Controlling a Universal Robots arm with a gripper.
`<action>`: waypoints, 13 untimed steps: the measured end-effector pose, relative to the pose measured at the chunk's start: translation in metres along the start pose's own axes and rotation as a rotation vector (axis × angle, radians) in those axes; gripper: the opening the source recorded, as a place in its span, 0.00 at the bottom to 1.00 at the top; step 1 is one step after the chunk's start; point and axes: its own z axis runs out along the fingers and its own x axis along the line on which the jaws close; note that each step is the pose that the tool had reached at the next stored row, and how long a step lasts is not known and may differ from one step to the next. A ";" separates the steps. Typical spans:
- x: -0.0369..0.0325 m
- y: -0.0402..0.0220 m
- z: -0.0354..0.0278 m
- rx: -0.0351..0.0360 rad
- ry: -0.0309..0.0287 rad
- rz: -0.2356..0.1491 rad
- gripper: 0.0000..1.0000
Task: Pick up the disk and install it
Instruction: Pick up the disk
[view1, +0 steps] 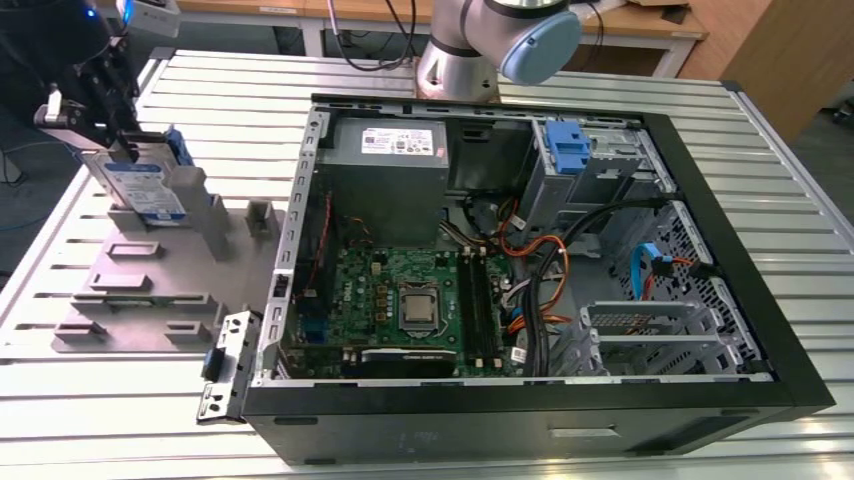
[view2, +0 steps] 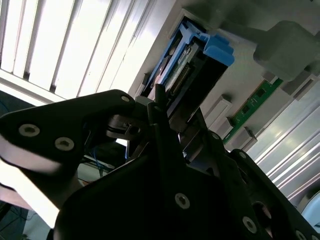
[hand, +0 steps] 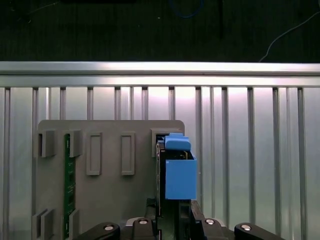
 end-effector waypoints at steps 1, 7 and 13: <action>0.0003 0.0001 0.0003 0.0000 0.0016 0.000 0.35; 0.0019 0.0001 0.0041 -0.0012 0.0042 -0.001 0.35; 0.0019 0.0001 0.0044 -0.0009 0.0040 -0.001 0.35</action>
